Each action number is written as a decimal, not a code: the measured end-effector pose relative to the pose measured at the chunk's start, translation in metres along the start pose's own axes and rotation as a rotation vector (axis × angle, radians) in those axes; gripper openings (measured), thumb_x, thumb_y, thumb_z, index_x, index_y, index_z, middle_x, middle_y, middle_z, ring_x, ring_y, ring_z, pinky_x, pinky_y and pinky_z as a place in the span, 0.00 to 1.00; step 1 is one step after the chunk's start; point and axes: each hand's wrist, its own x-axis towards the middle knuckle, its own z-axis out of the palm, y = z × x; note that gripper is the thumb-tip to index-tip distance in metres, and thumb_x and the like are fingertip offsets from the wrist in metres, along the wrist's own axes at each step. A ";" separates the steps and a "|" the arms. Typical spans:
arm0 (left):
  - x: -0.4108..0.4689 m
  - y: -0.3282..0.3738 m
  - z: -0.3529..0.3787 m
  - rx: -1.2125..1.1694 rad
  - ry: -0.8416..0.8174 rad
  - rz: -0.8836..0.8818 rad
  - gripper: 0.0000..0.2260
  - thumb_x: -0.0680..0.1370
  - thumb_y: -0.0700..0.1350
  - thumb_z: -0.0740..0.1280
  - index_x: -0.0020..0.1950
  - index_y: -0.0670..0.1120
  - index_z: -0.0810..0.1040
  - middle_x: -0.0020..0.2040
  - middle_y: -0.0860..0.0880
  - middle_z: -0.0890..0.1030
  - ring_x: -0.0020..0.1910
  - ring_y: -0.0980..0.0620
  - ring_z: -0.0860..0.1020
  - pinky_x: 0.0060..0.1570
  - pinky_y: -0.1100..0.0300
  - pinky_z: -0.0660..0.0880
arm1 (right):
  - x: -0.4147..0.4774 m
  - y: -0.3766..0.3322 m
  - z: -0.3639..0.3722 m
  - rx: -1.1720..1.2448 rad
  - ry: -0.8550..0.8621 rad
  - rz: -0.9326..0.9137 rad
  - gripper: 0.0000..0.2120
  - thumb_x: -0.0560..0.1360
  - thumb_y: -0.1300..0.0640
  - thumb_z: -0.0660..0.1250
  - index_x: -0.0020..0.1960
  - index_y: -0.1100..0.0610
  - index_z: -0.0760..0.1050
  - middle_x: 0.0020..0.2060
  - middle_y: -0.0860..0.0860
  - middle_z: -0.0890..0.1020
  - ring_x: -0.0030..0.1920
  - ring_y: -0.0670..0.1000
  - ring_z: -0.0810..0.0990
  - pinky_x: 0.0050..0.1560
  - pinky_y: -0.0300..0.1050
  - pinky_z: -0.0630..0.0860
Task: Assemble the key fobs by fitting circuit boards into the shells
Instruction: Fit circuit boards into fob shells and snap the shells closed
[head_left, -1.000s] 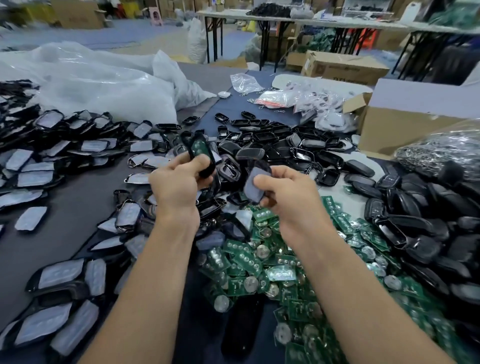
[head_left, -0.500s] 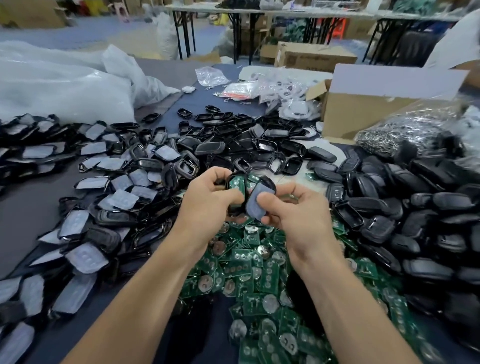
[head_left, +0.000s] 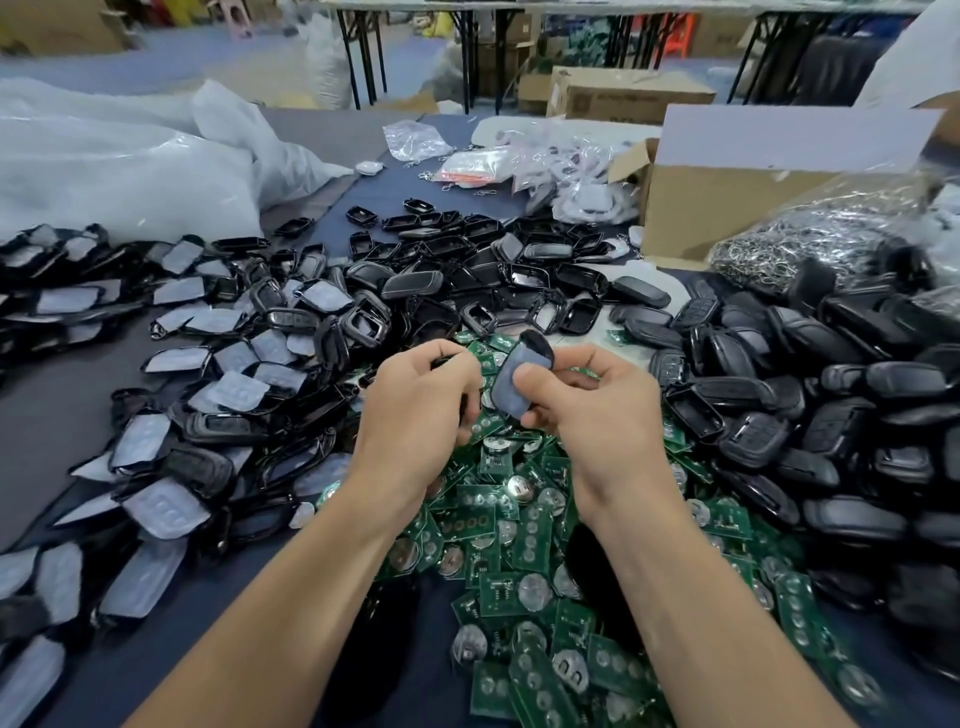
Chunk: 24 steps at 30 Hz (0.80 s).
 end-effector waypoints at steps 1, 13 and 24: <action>0.000 0.000 0.001 0.011 0.004 0.009 0.05 0.67 0.49 0.66 0.34 0.50 0.78 0.29 0.48 0.75 0.28 0.49 0.68 0.27 0.56 0.66 | 0.000 0.000 -0.001 0.037 0.014 0.006 0.07 0.71 0.69 0.77 0.43 0.59 0.82 0.33 0.54 0.85 0.29 0.51 0.81 0.32 0.39 0.78; 0.003 -0.003 -0.001 0.020 0.004 0.053 0.13 0.61 0.57 0.78 0.40 0.54 0.87 0.25 0.52 0.71 0.27 0.49 0.62 0.29 0.56 0.59 | -0.003 -0.001 -0.003 -0.066 -0.013 -0.104 0.08 0.70 0.67 0.77 0.43 0.55 0.84 0.36 0.54 0.88 0.35 0.56 0.86 0.40 0.48 0.84; -0.002 -0.001 0.000 0.254 0.174 0.227 0.07 0.72 0.51 0.78 0.36 0.54 0.83 0.17 0.58 0.68 0.16 0.56 0.61 0.18 0.68 0.57 | -0.003 -0.003 -0.006 -0.068 -0.090 -0.102 0.02 0.72 0.62 0.76 0.43 0.56 0.86 0.36 0.56 0.87 0.36 0.55 0.87 0.38 0.44 0.83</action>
